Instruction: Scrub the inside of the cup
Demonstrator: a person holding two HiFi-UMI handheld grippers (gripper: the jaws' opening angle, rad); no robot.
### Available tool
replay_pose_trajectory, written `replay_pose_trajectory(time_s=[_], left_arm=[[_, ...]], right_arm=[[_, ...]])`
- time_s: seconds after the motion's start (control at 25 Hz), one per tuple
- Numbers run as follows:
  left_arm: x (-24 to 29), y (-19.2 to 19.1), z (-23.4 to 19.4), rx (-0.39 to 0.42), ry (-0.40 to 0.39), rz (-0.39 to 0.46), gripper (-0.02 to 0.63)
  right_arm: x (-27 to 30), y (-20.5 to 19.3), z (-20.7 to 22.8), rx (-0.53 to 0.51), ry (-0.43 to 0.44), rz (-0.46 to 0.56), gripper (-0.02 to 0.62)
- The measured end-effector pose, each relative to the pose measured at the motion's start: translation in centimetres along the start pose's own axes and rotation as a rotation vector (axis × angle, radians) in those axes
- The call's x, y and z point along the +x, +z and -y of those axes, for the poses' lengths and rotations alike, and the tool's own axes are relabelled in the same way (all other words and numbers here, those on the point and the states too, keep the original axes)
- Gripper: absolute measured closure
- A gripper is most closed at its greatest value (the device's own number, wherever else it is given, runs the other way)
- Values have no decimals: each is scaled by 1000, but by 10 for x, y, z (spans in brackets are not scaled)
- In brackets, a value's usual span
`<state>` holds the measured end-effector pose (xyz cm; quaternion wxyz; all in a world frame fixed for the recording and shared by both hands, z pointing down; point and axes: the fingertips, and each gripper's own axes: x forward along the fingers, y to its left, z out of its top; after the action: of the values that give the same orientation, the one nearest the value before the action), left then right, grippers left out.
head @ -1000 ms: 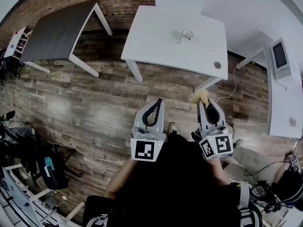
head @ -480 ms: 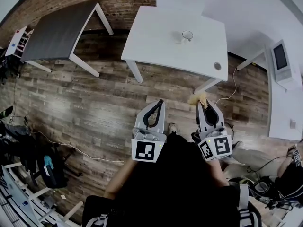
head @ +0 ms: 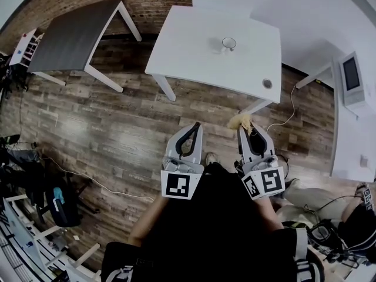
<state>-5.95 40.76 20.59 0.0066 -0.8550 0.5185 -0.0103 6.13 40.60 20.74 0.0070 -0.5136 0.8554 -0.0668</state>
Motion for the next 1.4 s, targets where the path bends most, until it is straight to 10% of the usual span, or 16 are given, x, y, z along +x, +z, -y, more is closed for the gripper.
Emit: replay_pose_trajectory(time_s=[0.48,1.4], left_arm=[[48,1,23,-4,50,-30,603],[171,-11,-67,43,-190,4,603]], right_arm=[[17,8,46,14,78,-12,531],[154,9,68,-13,-84,-30,531]])
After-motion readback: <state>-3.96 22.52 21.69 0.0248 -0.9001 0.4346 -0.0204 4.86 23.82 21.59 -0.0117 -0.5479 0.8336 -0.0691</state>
